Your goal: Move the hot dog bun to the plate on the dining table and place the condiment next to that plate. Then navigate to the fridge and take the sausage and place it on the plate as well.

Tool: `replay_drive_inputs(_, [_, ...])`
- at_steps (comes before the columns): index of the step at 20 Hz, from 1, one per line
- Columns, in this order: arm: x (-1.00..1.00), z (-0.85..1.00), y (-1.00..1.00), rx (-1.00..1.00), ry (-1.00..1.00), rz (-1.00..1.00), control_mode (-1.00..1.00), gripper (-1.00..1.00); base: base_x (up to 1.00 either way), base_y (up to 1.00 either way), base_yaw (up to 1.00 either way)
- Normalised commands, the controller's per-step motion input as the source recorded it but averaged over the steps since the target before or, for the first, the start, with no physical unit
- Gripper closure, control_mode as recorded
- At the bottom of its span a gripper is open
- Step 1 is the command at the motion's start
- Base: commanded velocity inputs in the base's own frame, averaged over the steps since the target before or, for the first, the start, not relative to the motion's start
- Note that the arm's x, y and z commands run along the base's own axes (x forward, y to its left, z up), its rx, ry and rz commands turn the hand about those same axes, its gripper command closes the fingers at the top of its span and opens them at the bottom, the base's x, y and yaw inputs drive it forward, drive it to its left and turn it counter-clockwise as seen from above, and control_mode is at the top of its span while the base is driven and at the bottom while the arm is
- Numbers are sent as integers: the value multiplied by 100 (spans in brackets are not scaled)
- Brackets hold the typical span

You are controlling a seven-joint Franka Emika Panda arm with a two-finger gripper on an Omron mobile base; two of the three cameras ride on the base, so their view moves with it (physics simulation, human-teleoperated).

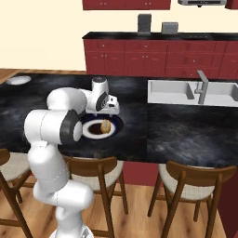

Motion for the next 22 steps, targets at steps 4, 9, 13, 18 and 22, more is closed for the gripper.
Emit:
replay_drive_inputs(4, [-100, 100, 9, 0, -26, 0, -100, -100, 0, 0, 0])
replay_drive_inputs(9, [-100, 95, 24, 0, -13, 0, -100, -100, 0, 0, 0])
replay_drive_inputs(13, [-97, 57, 8, 0, -1, 0, -100, -100, 0, 0, 0])
replay_drive_inputs(18, [-88, -5, 0, 0, 17, -5, -100, -100, 0, 0, 0])
replay_drive_inputs(22, [0, 0, 0, 0, 0, 0, 100, -100, -96, 56, 5])
